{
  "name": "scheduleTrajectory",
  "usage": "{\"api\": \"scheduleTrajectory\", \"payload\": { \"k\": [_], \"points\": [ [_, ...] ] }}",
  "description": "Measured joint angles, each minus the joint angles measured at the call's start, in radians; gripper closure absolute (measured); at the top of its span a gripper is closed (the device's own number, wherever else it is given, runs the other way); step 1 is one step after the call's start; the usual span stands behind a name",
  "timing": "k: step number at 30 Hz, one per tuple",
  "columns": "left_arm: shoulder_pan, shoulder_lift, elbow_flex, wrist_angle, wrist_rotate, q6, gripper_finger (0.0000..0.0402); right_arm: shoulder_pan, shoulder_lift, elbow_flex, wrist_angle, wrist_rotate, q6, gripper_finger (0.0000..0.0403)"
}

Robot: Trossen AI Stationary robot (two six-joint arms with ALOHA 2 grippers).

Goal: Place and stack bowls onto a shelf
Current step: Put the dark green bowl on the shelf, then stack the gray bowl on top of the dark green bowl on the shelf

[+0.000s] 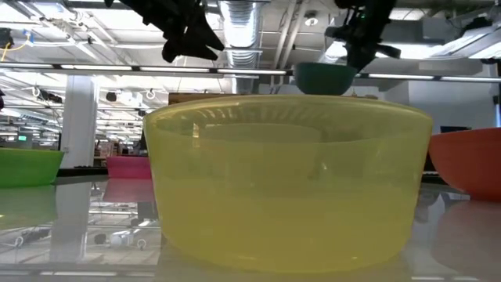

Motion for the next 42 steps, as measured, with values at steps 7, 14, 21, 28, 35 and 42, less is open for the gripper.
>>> {"api": "scheduleTrajectory", "payload": {
  "k": [7, 14, 21, 28, 35, 42],
  "points": [
    [-0.027, 0.000, 0.000, -0.036, 0.035, -0.087, 0.0245, -0.004, 0.082, 0.061, -0.033, 0.003, -0.066, 0.0347],
    [-0.065, 0.020, -0.005, -0.148, 0.027, -0.105, 0.0245, -0.017, 0.091, 0.062, -0.021, -0.020, -0.119, 0.0267],
    [-0.138, 0.101, -0.002, -0.137, 0.065, -0.153, 0.0245, 0.000, -0.023, 0.063, 0.090, 0.103, -0.182, 0.0168],
    [-0.240, 0.264, -0.003, -0.129, 0.096, -0.213, 0.0261, 0.011, -0.168, 0.063, 0.041, 0.115, -0.179, 0.0162],
    [-0.269, 0.411, -0.003, -0.081, 0.031, -0.243, 0.0269, 0.096, -0.231, 0.062, -0.099, 0.145, -0.146, 0.0167],
    [-0.269, 0.517, -0.003, -0.041, 0.033, -0.296, 0.0270, 0.186, -0.260, 0.062, -0.129, 0.182, -0.135, 0.0168]
  ]
}}
